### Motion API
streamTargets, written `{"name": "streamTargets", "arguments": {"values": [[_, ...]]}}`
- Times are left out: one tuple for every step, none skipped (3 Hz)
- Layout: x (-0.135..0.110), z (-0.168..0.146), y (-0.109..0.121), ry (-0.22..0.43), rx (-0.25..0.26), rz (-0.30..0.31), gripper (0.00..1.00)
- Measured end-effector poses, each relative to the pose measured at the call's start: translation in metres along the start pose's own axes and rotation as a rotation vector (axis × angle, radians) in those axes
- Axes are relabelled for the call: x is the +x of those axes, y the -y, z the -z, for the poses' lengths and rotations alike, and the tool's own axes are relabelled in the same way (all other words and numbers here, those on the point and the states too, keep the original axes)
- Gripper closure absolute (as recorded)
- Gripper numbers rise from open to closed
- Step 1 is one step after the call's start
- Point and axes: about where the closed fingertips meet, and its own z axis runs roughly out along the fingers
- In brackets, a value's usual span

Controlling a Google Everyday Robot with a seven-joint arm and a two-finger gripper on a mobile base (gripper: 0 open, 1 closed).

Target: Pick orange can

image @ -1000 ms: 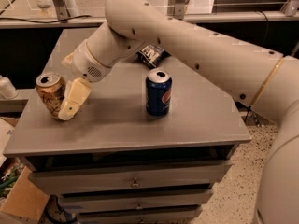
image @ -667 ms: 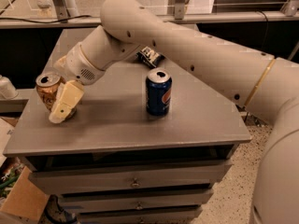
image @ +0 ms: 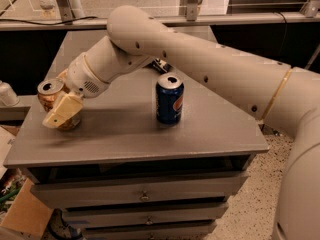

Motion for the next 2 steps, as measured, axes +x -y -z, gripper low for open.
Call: {"name": "streamTargets", "arguments": {"values": [[0.0058, 0.0052, -0.0010, 0.003, 0.016, -0.004, 0.62], [0.0062, 0.0121, -0.0002, 0.001, 0.033, -0.001, 0.85]]}}
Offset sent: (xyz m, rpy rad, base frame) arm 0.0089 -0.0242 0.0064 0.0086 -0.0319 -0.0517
